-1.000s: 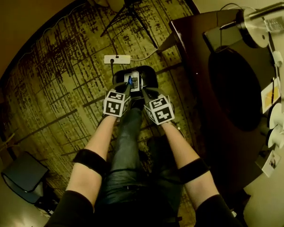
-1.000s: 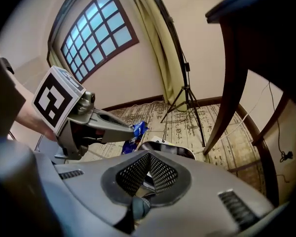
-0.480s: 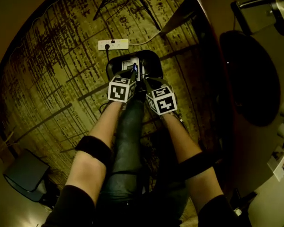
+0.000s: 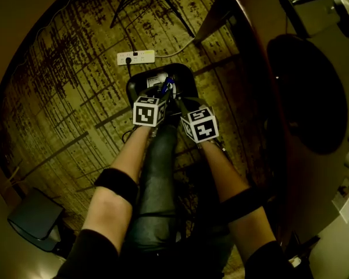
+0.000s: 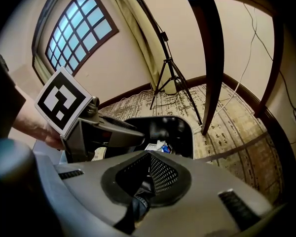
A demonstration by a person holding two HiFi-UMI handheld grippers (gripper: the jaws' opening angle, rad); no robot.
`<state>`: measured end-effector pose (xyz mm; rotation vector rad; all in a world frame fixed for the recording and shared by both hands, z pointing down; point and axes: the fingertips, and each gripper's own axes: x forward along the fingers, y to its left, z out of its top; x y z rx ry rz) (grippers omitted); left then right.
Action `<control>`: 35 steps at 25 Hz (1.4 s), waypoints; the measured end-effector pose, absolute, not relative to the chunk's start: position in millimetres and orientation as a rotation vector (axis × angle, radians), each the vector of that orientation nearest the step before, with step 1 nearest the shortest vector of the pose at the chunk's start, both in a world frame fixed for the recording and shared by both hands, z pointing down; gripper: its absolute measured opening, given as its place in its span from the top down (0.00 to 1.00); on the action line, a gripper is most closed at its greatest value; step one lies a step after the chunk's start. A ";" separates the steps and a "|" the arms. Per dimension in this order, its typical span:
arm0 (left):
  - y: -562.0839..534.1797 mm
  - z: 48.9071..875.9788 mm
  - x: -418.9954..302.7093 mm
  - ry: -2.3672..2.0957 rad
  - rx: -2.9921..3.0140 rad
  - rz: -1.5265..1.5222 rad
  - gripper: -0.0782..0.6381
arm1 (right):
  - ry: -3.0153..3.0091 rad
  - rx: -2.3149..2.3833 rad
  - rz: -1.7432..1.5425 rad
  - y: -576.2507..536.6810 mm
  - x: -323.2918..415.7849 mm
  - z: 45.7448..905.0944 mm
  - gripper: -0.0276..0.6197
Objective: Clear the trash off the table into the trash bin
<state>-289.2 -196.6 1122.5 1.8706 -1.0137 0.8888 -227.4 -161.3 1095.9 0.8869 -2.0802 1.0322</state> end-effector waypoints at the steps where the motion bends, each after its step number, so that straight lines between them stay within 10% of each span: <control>1: -195.5 1120.7 -289.5 -1.015 1.867 0.895 0.62 | -2.081 0.889 1.034 -160.9 -226.7 1094.0 0.95; 9: -194.4 1063.8 -285.5 -1.025 1.917 0.896 0.63 | -2.098 0.923 1.050 -164.6 -223.6 1043.0 0.95; 14: -197.0 977.7 -293.4 -1.111 1.981 0.902 0.88 | -2.153 0.952 1.035 -172.3 -228.4 968.0 0.95; 35: -212.8 535.9 -213.7 -1.232 2.407 0.674 0.88 | -2.442 1.442 0.684 -203.8 -94.3 529.4 0.95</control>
